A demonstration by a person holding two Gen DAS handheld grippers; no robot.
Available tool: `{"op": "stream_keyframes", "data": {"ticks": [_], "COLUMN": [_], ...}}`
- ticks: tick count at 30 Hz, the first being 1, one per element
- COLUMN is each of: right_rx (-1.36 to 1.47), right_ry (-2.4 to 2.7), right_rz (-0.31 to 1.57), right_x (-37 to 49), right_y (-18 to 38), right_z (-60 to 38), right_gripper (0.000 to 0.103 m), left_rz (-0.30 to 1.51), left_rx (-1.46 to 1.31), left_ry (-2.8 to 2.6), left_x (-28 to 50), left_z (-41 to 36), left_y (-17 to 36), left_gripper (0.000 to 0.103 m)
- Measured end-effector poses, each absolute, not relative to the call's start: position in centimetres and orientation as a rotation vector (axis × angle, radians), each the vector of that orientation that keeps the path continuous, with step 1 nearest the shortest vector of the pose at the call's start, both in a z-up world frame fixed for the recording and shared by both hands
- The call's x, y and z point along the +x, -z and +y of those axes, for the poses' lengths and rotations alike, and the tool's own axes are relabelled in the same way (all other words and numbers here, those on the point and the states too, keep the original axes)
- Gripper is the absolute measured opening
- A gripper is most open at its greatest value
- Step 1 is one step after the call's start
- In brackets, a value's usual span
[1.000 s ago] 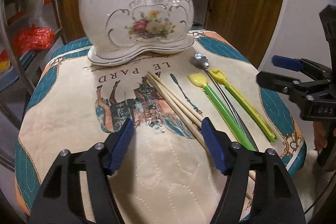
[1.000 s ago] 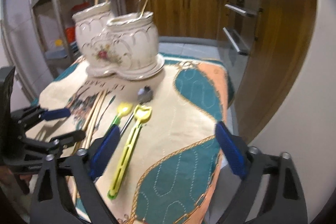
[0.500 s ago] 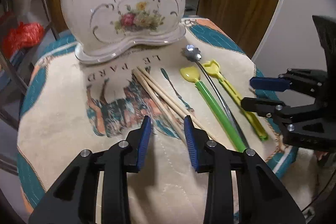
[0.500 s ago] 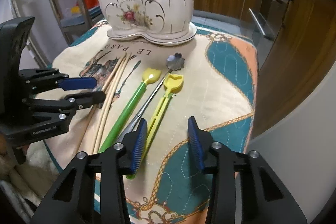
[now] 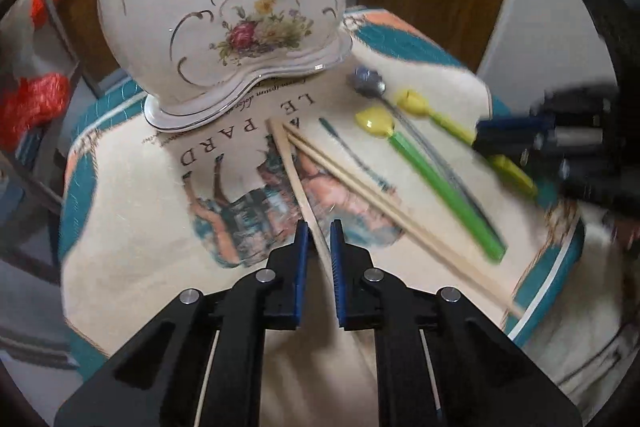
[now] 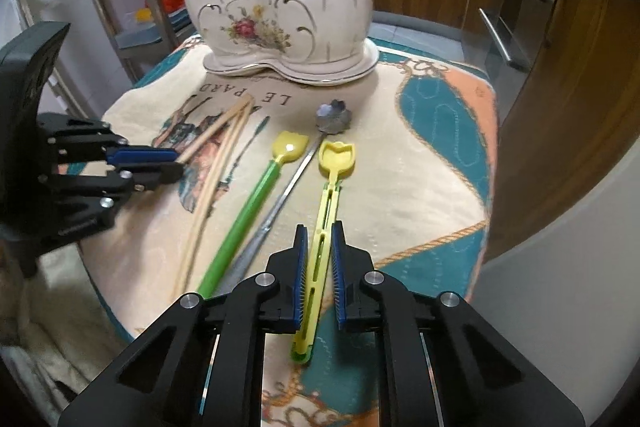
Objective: Organize utensils
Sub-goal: 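Close the left tool on a wooden chopstick while the right tool grasps the yellow tulip spoon, then lift the chopstick over the tall pot while the right tool carries the tulip spoon to the short pot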
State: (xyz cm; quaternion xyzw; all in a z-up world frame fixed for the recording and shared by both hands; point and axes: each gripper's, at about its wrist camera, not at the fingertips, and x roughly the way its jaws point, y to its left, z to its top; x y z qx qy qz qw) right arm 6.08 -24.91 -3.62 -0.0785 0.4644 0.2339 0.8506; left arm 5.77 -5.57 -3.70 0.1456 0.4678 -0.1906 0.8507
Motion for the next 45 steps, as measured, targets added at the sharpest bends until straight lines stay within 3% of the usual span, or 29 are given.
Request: {"op": "stream_keyframes", "data": {"ticks": [5,18,21,24,27,29,31,33,37,45], "right_rx": [-0.175,-0.217,-0.223,-0.225,-0.224,-0.226,-0.216,-0.213,-0.192,-0.125], "right_ry": [-0.473,-0.451,-0.452,-0.456,-0.463,-0.468,-0.472,-0.474,-0.478,-0.51], "right_rz": [1.013,1.019,1.013,1.014,1.015,1.013,1.012,1.007,0.979,0.737], "right_x": [6.8,8.7,8.5,8.7,8.6,8.6,8.6,8.5,8.2,6.1], "right_y": [4.0,4.3,4.2,4.2,4.2,4.2,4.2,4.3,3.9,-0.3], "right_z": [-25.1,-23.5,-23.6,-23.7,-23.5,-23.4,-23.3,-23.2,-23.5,-24.3], "right_gripper": [0.023,0.023,0.023,0.022,0.019,0.017,0.012,0.011,0.011,0.011], "left_rz": [0.998,0.971,0.962,0.965,0.967,0.965,0.961,0.956,0.923,0.594], "left_rx": [0.386,0.271,0.267,0.236,0.233,0.24,0.245,0.265,0.273,0.212], "left_ry": [0.393,0.388,0.389,0.375,0.384,0.388,0.412,0.422,0.425,0.433], "left_x": [5.7,7.7,7.8,7.7,7.8,7.9,7.7,7.7,7.8,4.6], "left_z": [-4.0,-3.0,-2.9,-2.2,-2.0,-2.1,-2.4,-2.9,-3.1,-1.3], "left_y": [3.6,3.7,3.9,4.0,4.1,4.1,4.1,4.1,4.0,0.0], "left_gripper": [0.01,0.011,0.017,0.034,0.036,0.033,0.014,0.008,0.006,0.006]}}
